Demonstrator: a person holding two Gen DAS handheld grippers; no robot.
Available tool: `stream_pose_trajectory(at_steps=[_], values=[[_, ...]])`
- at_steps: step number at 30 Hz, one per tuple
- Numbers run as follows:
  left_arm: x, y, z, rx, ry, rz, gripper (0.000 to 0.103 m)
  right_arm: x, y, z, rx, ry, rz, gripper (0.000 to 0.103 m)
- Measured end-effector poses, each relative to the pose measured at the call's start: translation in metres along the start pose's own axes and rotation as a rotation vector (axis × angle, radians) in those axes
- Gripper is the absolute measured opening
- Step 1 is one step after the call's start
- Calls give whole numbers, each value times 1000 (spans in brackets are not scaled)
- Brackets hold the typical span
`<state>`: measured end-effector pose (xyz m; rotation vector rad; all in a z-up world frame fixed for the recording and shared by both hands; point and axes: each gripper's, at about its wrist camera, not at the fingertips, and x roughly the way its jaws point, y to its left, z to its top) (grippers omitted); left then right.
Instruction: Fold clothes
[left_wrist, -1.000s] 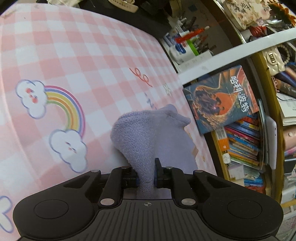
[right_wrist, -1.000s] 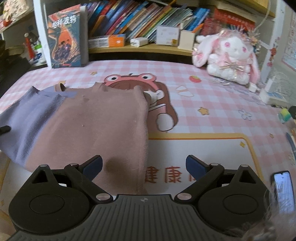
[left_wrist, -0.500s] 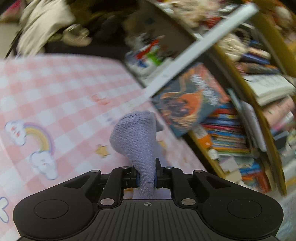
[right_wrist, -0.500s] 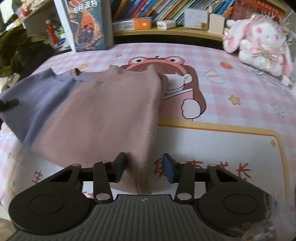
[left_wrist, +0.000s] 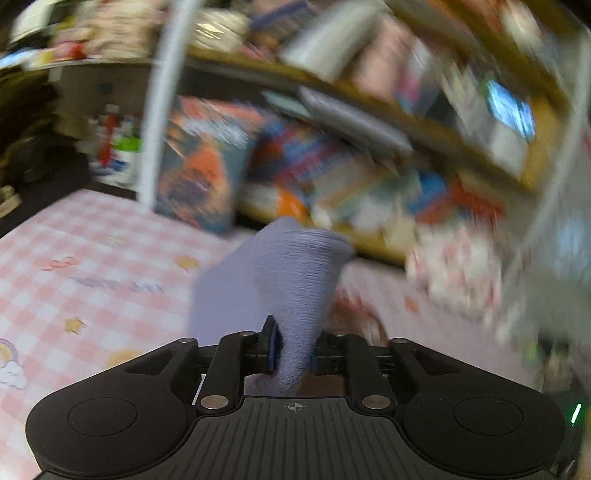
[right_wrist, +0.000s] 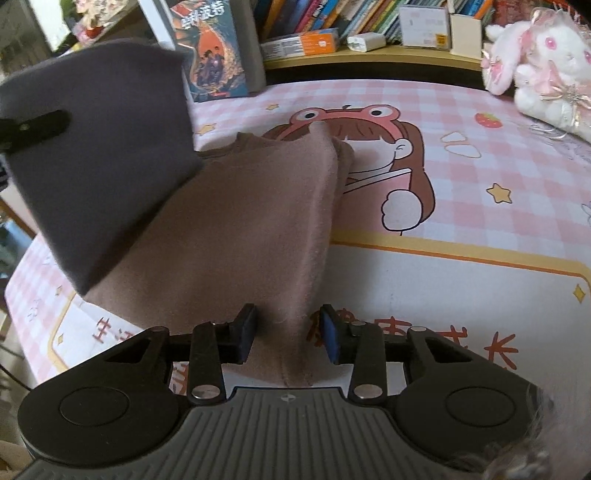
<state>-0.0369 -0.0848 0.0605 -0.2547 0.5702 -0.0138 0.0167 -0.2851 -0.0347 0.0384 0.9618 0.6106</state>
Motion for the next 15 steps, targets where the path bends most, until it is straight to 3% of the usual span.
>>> stream_pose_trajectory(at_steps=[3,5,7,15], values=[[23,-30,-19,129,139,-17,30,-3,-5,-3,-12,1,35,35],[31,-43,-31,185,177,7,37,-7,-10,-5,-15,4,49,35],[34,-50,-38,194,188,14,47,-10,-14,-8,-19,7,59,37],[24,-68,-44,188,162,14,56,-25,-23,-14,-52,-2,73,40]])
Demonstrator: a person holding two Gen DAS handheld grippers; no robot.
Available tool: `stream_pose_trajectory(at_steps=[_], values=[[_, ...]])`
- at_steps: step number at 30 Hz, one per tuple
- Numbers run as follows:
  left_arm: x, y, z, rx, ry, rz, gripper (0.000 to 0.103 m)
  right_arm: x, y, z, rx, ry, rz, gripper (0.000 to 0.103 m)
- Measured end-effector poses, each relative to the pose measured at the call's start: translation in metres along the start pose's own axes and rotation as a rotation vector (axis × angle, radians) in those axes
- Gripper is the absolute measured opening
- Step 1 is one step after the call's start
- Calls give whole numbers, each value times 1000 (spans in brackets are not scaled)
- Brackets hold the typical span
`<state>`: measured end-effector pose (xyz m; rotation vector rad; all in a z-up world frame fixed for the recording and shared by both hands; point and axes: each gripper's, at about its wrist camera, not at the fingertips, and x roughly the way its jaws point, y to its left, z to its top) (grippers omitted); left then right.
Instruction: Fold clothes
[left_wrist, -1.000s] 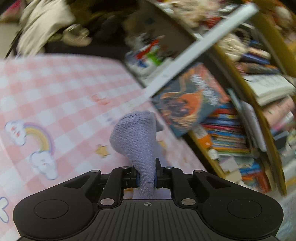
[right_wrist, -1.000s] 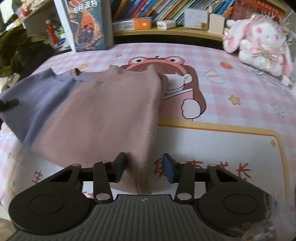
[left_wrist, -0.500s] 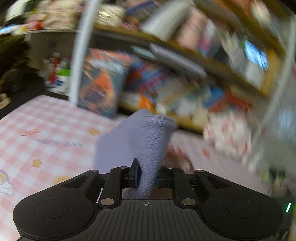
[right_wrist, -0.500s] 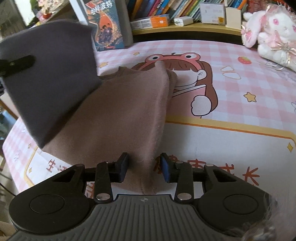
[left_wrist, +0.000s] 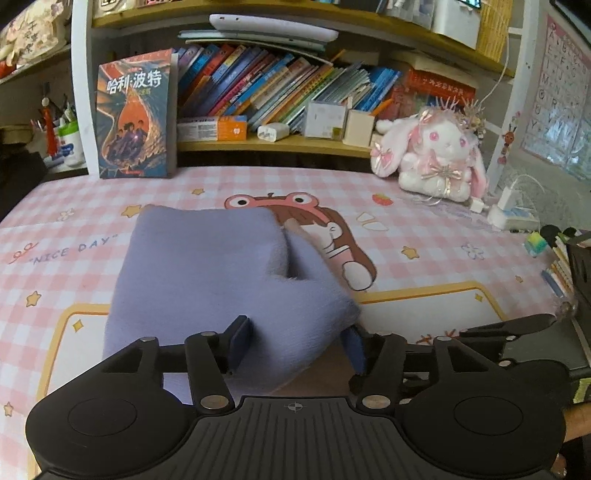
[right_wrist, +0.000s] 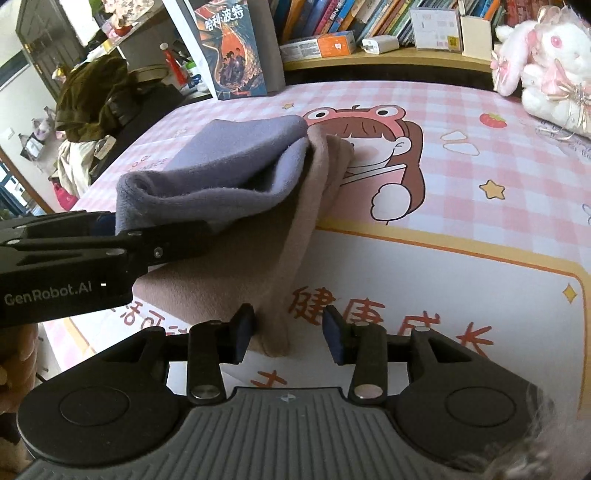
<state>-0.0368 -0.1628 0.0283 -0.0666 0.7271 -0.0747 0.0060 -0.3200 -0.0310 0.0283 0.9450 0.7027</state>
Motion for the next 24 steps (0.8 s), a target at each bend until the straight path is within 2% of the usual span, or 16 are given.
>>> stream_pose_trajectory(at_steps=[13,17,19,24], values=[[8,1,-10,-68,49,-45,61,-11,-8,-1,-6,-12,7,41],[4,2,-10,-57,45,-60,61,-12,-7,-1,-17,-13,-4,42],[-4,2,-8,-45,21,-89,61,-14,-6,-1,-21,-21,-19,42],[-36,9,2,-50,-109,-195,61,-23,-8,3,-5,-53,-67,42]])
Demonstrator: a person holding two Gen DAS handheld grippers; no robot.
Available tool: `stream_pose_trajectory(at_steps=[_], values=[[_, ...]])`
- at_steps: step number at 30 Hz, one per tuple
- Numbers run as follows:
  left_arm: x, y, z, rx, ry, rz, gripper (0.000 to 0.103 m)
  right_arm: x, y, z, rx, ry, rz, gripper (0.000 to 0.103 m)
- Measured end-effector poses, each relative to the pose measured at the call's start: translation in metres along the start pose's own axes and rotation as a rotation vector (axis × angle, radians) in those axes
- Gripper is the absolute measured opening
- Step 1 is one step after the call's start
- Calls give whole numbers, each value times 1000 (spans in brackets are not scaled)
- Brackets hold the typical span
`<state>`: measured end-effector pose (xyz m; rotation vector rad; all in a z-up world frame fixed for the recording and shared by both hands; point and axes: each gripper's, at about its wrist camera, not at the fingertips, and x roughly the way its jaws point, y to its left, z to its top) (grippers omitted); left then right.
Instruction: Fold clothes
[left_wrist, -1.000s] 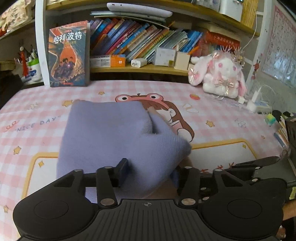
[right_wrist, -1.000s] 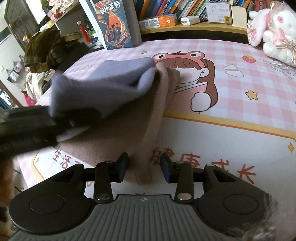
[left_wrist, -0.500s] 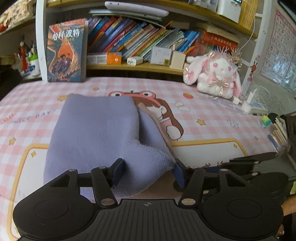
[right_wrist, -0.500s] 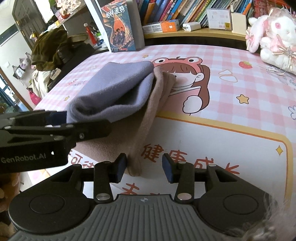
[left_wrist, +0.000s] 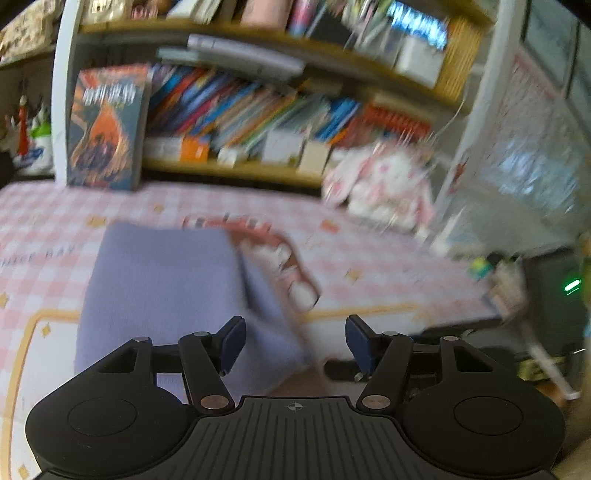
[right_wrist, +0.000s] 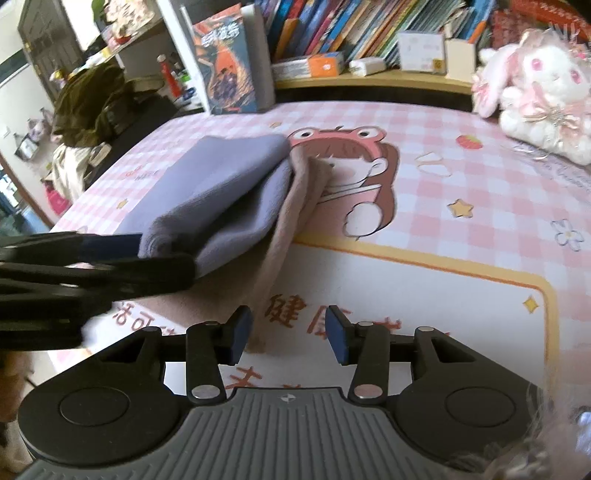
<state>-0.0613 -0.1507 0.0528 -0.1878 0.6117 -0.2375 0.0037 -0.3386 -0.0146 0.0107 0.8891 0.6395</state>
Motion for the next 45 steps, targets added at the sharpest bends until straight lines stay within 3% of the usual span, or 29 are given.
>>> stream_pose_trajectory(at_steps=[3,14,20,24,27,28,37,40,42,45], values=[[-12,8,11,-31,-65,-19,61,-5,-2,4,21,-19,-16,42],[-26,49,23,-80,-118,60,61,-20,18,28,-8,-121,-51,43],[-23,68,15,-78,-80,92,58,-15,35,37,-26,-132,-36,44],[-10,80,6,-67,-24,96,30,-2,42,40,-1,-106,-8,44],[13,86,-7,-23,114,87,23,10,43,41,55,-71,20,46],[21,89,-14,-18,160,87,22,13,42,41,74,-62,25,46],[25,96,-24,23,178,35,23,28,45,43,182,-33,15,56],[24,95,-24,51,182,20,23,12,50,46,183,-150,-35,58],[25,97,-23,52,184,8,24,5,53,50,183,-205,-6,64],[25,100,-22,51,186,-13,26,25,57,55,193,-92,42,67]])
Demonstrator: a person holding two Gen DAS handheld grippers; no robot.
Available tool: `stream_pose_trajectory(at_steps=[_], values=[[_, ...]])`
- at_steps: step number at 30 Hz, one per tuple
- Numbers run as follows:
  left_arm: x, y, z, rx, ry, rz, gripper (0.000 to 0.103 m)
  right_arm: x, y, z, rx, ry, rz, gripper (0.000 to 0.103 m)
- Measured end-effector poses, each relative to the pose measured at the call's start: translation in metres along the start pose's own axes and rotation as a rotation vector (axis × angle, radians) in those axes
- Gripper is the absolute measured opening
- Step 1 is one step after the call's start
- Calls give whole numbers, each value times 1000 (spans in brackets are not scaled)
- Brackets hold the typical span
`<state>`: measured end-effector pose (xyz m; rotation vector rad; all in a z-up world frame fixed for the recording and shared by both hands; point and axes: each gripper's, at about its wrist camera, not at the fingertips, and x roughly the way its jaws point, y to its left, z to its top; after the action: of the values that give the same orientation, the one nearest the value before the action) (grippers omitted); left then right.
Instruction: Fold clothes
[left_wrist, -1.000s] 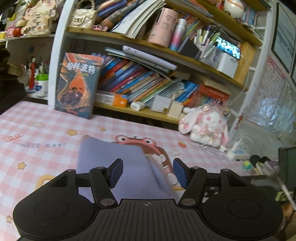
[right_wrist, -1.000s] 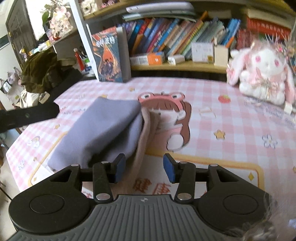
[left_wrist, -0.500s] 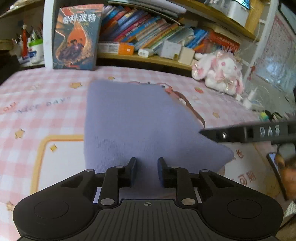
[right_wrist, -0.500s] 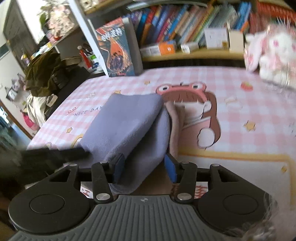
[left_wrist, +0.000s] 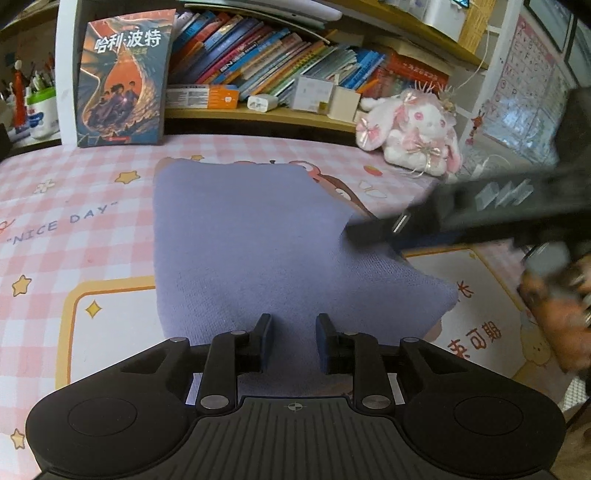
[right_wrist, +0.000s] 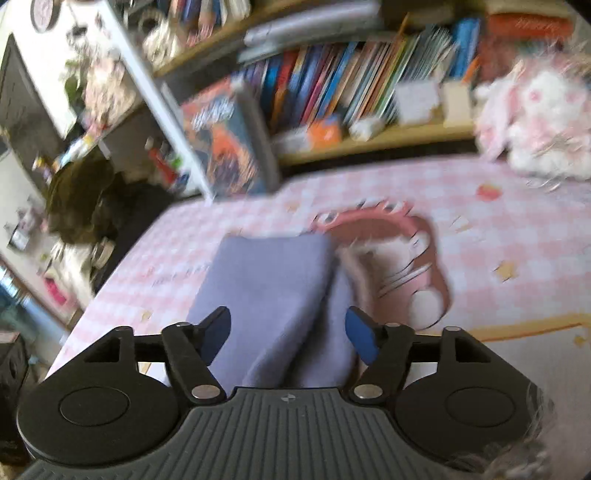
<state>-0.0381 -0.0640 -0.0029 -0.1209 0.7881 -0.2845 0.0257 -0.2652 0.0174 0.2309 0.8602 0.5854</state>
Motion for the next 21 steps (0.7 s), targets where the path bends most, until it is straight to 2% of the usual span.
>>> stream_pose_trajectory(at_steps=[1,3,4,5,8,10,12,14,15,16,17,18,19,20,21], values=[[0,2,0,-5,0,-8,26,10,0,-3,21,47,-2,64],[-1,5,0,-19,2,-26,27,25,0,-9,45,101,-13,42],[-1,7,1,-26,4,-33,27,27,2,-10,40,106,-18,20],[-1,8,1,-32,3,-41,28,21,7,-11,12,84,5,14],[-2,13,3,-51,1,-73,28,-4,26,-13,-89,3,95,10],[0,15,2,-57,9,-91,28,-7,25,-20,-101,2,54,10],[1,15,3,-49,12,-111,28,8,10,-25,-35,50,-36,10],[-2,13,7,-22,13,-99,29,23,-8,-30,46,96,-54,12],[-7,15,9,-21,-3,-94,36,21,-7,-30,46,90,-47,12],[-12,19,11,-36,-32,-81,49,18,-4,-29,28,80,-52,14],[-18,23,14,-51,-61,-67,57,15,-1,-28,7,70,-58,22],[-22,30,15,-81,-83,-51,69,10,2,-27,-1,49,-73,30],[-25,37,17,-112,-104,-35,76,4,1,-25,-2,24,-90,48],[-29,45,19,-142,-126,-19,78,0,0,-23,0,5,-106,61],[-32,52,20,-171,-146,-3,79,-3,-1,-21,3,-13,-121,64]])
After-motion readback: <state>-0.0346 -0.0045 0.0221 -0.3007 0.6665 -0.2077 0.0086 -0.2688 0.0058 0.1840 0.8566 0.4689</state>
